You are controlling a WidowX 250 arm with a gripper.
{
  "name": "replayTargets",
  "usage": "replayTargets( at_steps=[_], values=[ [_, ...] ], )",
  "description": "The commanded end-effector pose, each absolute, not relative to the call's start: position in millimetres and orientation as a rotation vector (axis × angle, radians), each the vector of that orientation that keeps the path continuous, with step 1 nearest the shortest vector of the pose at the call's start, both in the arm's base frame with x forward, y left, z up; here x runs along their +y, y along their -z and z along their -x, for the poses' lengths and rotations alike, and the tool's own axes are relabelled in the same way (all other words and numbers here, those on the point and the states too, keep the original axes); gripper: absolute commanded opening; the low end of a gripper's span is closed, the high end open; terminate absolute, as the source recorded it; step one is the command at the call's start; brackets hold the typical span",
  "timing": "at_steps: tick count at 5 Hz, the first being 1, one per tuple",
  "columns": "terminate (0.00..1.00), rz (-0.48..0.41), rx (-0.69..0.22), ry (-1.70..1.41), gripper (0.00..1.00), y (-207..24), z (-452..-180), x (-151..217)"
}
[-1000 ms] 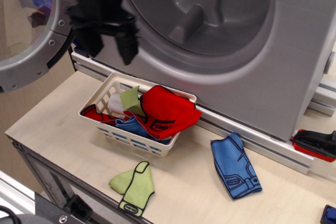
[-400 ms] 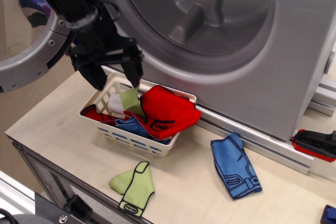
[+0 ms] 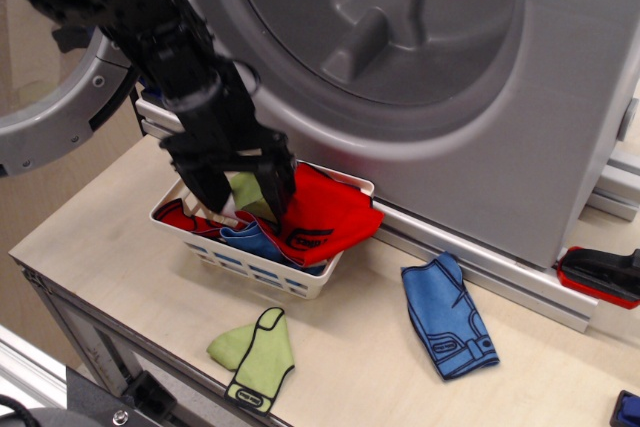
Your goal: Put clothes in laundry machine
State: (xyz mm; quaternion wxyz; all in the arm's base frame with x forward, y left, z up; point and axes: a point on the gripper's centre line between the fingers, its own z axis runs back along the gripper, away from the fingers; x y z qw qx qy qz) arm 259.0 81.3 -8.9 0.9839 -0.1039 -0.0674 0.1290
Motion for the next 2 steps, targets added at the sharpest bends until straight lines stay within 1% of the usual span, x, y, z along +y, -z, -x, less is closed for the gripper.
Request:
replayTargets(
  at_steps=[1,2],
  values=[
    [0.00,0.266,-0.148,-0.312,1.00,28.7,-271.3,63.9],
    [0.00,0.250,-0.125,-0.334,1.00,41.5,-278.0,62.0]
  ],
)
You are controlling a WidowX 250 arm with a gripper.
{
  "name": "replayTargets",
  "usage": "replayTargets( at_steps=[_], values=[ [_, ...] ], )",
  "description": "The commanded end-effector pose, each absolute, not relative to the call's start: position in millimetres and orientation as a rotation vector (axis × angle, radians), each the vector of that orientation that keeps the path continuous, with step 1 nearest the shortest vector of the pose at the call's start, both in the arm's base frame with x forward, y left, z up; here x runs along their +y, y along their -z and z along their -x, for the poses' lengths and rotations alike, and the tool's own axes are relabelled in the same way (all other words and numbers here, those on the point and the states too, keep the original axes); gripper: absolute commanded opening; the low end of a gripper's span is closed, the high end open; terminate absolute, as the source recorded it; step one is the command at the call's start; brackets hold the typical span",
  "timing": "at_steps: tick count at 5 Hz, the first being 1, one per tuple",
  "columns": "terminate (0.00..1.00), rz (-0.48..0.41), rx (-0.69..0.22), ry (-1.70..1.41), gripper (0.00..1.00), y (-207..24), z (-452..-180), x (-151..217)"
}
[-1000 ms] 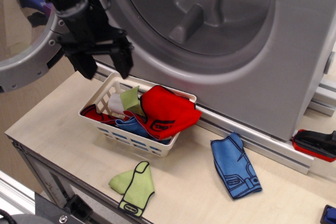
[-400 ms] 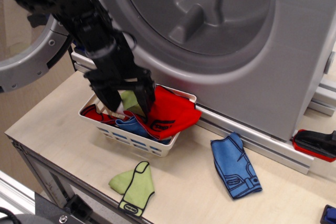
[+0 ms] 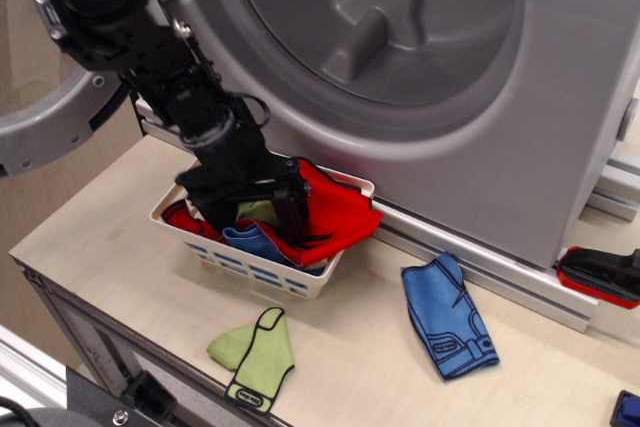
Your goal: Put clothes in laundry machine
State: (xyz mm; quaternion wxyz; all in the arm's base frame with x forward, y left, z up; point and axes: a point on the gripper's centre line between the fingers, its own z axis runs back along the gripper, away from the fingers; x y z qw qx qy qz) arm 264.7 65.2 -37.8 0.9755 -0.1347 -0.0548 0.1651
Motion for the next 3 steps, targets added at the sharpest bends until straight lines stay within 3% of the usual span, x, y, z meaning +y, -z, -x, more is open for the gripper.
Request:
replayTargets(
  at_steps=[1,2,3],
  values=[
    [0.00,0.219,-0.091,-0.312,1.00,58.0,-279.2,60.1],
    [0.00,0.189,-0.106,-0.272,1.00,59.6,-281.4,58.2],
    [0.00,0.143,-0.163,-0.249,0.00,44.1,-279.9,58.2]
  ],
)
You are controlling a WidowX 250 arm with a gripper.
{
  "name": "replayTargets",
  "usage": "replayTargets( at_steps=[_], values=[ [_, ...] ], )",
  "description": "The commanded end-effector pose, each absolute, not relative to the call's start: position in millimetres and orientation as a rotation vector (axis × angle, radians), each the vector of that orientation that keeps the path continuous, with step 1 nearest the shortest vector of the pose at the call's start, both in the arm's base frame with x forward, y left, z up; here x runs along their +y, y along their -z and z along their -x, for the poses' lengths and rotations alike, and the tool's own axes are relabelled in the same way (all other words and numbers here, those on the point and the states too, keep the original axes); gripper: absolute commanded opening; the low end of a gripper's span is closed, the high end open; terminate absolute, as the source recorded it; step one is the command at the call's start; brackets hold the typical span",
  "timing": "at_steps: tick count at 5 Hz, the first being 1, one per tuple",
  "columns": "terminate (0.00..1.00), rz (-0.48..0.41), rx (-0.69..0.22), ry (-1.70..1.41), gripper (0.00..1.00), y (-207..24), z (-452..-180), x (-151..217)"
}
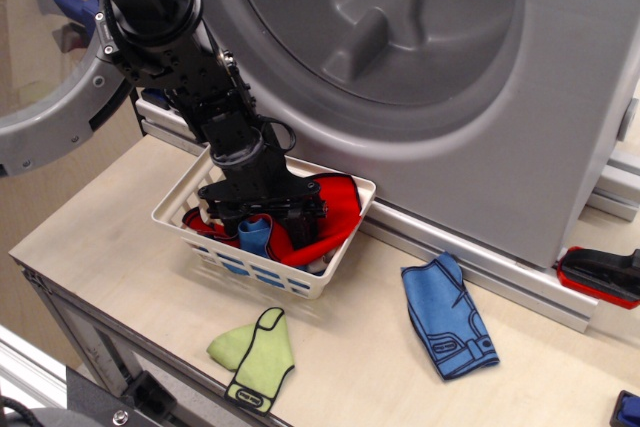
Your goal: Put clothes in laundry machine
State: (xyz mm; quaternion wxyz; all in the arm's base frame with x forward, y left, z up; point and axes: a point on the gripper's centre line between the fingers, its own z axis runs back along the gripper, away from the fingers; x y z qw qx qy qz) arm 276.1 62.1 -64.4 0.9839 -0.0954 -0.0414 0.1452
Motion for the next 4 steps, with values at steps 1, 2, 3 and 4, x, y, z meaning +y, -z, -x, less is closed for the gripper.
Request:
replayTargets(
  at_steps=[1,2,3,4],
  values=[
    [0.00,0.100,-0.243,-0.218,0.00,18.9,-280.4,62.5],
    [0.00,0.062,-0.335,-0.193,0.00,-22.0,-280.0,68.2],
    [0.00,0.051,-0.412,-0.161,0.00,-53.6,-275.5,65.4],
    [0.00,0.056,-0.383,-0.168,0.00,-74.7,-276.6,63.8]
  ],
)
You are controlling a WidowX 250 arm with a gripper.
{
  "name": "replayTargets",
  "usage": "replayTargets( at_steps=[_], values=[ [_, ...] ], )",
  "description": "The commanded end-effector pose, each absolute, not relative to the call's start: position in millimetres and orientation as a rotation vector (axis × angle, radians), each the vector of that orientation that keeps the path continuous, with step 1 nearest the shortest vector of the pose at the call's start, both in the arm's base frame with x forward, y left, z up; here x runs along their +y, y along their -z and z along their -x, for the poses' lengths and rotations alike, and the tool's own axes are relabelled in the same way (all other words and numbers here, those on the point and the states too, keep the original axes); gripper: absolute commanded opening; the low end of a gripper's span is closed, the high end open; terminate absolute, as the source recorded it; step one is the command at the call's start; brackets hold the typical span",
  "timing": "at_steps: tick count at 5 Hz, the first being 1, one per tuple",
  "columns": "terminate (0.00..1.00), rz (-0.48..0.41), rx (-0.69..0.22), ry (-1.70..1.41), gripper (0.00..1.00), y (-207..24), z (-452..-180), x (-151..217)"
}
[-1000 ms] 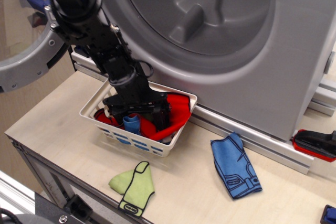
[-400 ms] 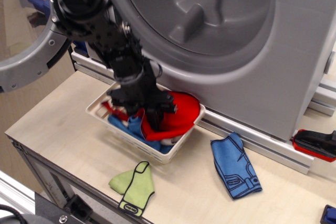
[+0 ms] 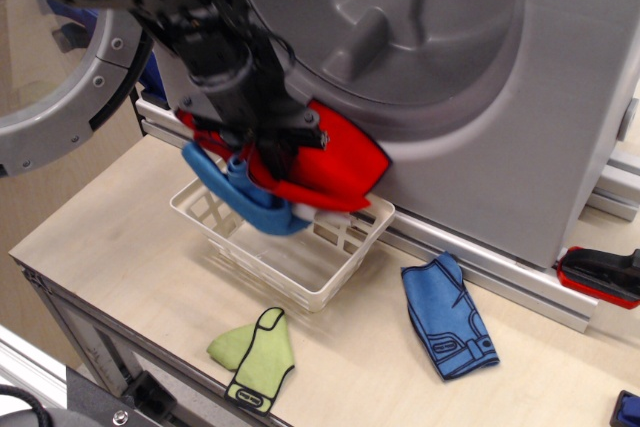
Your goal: Put clothes in laundry machine
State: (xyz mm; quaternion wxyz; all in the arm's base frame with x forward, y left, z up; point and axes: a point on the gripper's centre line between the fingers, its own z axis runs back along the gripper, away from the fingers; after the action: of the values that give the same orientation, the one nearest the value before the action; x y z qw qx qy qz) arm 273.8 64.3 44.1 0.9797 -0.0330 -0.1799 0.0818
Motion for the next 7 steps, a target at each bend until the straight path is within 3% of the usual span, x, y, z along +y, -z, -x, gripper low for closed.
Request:
replayTargets(
  at_steps=[1,2,3,4,7],
  values=[
    [0.00,0.076,-0.471,-0.142,0.00,-99.2,-278.8,58.5],
    [0.00,0.115,-0.567,-0.137,0.00,-124.9,-297.9,47.8],
    [0.00,0.135,-0.635,-0.112,0.00,-133.2,-322.1,44.4],
    [0.00,0.136,-0.710,-0.092,0.00,-134.9,-345.6,41.1],
    [0.00,0.122,-0.750,-0.131,0.00,-116.9,-403.3,20.6]
  ],
)
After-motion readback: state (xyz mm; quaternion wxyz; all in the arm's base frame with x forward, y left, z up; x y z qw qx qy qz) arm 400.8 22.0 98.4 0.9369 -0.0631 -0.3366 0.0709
